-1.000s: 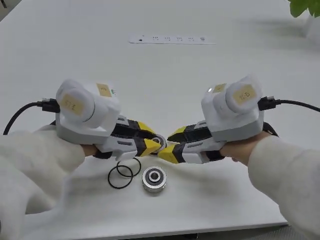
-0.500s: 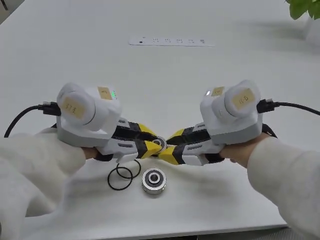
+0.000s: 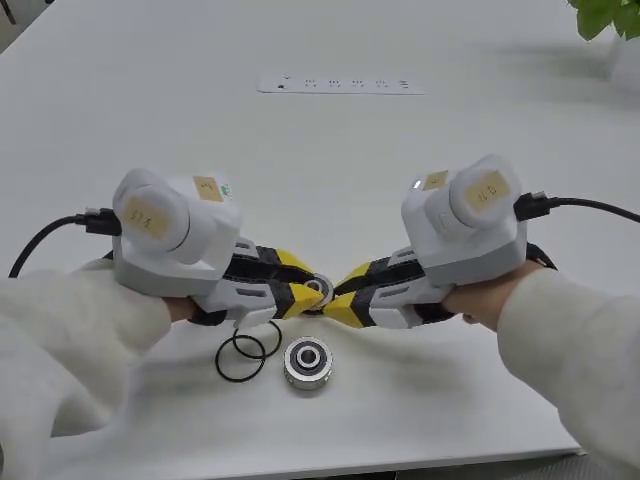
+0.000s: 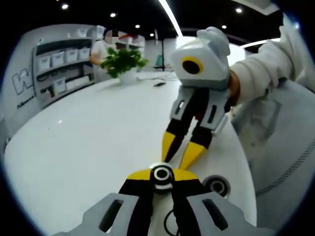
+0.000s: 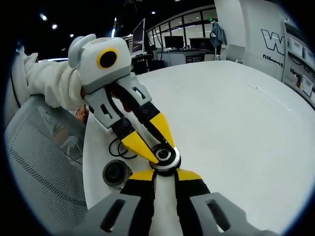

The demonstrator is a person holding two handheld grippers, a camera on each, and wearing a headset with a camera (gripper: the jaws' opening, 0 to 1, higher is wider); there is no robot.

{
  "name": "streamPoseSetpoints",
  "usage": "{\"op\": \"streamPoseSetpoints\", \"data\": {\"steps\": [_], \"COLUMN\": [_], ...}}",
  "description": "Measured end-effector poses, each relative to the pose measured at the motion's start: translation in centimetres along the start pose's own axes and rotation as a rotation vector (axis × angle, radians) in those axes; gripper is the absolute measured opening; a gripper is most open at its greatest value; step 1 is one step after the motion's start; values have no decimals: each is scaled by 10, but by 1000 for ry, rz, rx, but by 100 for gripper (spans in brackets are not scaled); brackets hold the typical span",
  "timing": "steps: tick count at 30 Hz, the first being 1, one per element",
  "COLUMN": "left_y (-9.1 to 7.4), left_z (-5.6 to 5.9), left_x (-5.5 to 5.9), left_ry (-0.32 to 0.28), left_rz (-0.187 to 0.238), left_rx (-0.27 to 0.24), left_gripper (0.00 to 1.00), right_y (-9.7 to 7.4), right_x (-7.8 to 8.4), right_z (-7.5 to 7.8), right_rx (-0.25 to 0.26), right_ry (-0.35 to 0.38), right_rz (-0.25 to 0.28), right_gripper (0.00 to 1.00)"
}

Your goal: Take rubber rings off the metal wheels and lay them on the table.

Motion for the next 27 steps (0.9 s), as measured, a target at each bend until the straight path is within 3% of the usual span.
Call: {"op": "streamPoseSetpoints", "data": {"steps": [2,3,4,12,15,18,21,25,27], "left_y": [0,0,0,2,2,2,2,2,2], "left_z": [0,0,1,0,0,0,0,1,1], "left_x": [0,0,1,1,1,1,1,1,1], "left_ry": [-1,-2,-3,12,14,15,15,12,11], "left_rz": [1,1,1,5,6,7,8,12,14], "left_rx": [0,0,5,7,9,10,11,12,13], "left_gripper": [14,14,14,14,14,14,14,14,14], "right_y": [0,-1,-1,-4,-4,-4,-1,6,8], "right_x": [1,3,3,2,2,0,-1,-2,-1], "right_z": [0,1,4,1,1,0,-1,-5,-5], "right_rx": [-1,13,29,13,15,5,15,28,37], "right_ry": [0,-4,-20,4,-30,-23,-56,-61,-99], "right_rz": [-4,-25,-19,-17,-27,-9,3,38,26], "right_gripper": [8,1,0,0,6,19,20,30,27]}}
Point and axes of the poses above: the centre of the closed fingertips' face, and the gripper's own axes: y roughly forward along the fingers, z roughly to its right, x roughly out of its underside, the point moved 7 cm from there along -y, roughly backward along the fingers, and after that the axes turned 15 degrees about -y, right-handed, at the moved point
